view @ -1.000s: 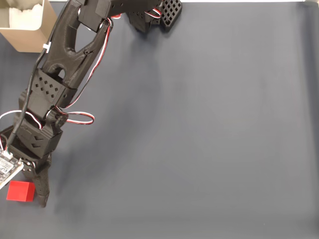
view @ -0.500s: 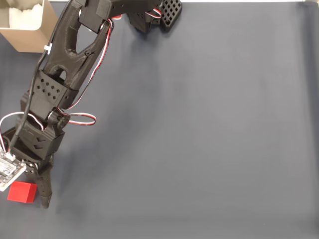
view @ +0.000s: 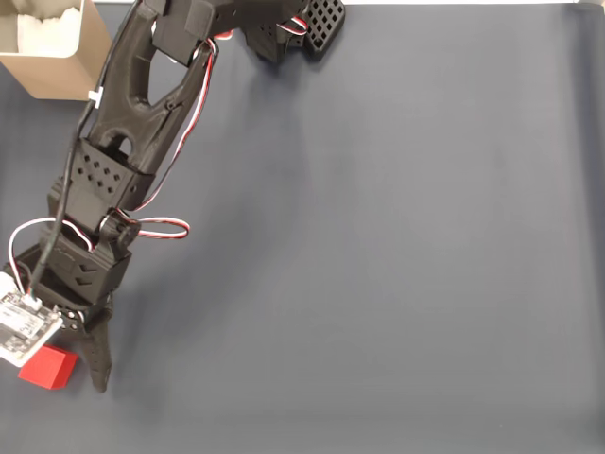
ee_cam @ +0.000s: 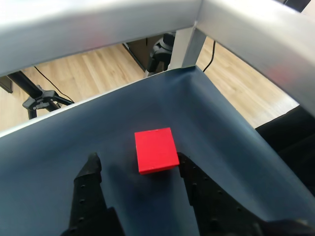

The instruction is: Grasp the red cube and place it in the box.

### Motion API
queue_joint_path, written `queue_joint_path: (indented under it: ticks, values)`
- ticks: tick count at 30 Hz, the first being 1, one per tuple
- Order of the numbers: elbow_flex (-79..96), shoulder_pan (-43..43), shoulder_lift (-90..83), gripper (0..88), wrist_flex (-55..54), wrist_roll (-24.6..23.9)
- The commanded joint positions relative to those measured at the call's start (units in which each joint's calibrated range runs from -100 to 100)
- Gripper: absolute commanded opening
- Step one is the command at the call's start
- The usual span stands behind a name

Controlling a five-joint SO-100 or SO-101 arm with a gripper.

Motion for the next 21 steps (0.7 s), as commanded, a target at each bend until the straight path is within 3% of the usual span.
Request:
queue_joint_path:
  ticks: [1,8,21]
  values:
    - [-1.28,-0.69,-4.21,34.6,-0.76,-0.39]
    - [-0.91,-0.05,-3.95,24.2,-0.76,0.34]
    - [-0.91,-0.19,-4.12,21.4,-1.58,0.2]
